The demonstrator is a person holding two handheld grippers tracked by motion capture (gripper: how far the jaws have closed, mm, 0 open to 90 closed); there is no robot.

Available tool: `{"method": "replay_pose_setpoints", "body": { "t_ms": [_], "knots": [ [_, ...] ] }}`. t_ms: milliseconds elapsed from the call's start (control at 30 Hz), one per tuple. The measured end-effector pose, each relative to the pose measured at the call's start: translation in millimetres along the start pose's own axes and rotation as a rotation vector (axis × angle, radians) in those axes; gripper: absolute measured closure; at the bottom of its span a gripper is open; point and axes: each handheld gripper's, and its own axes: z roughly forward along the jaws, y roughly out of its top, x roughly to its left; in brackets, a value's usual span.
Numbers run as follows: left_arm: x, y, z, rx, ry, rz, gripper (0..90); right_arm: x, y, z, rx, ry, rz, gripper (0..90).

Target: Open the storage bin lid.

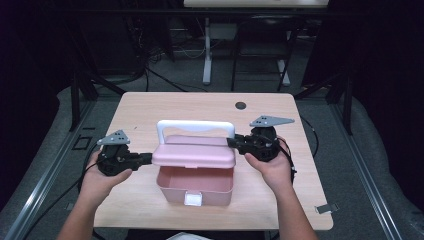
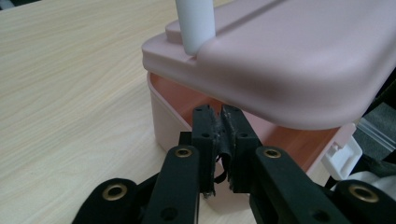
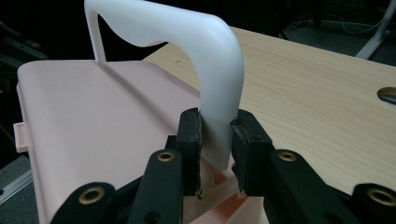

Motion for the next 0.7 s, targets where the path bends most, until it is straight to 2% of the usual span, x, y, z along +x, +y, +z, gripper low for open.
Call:
{"method": "replay_pose_setpoints", "body": {
  "t_ms": [100,300,467,700],
  "knots": [
    [-2.1,-0.4,3.6,0.012,-0.001,0.007,81.8,0.1,0.3,0.0,-0.003,0.002,0.000,73.7],
    [-7.0,1.2,4.2,-0.005,0.002,0.016,80.1,0.1,0.7,-0.1,-0.005,0.004,-0.003,73.6],
    [-10.5,2.3,5.3,0.002,-0.002,0.026,76.8,0.2,0.6,-0.1,-0.005,-0.001,-0.001,73.5],
    [-15.4,4.6,3.0,-0.011,0.059,0.059,73.2,0.5,0.6,-0.1,-0.010,0.001,-0.002,73.4]
  ]
}}
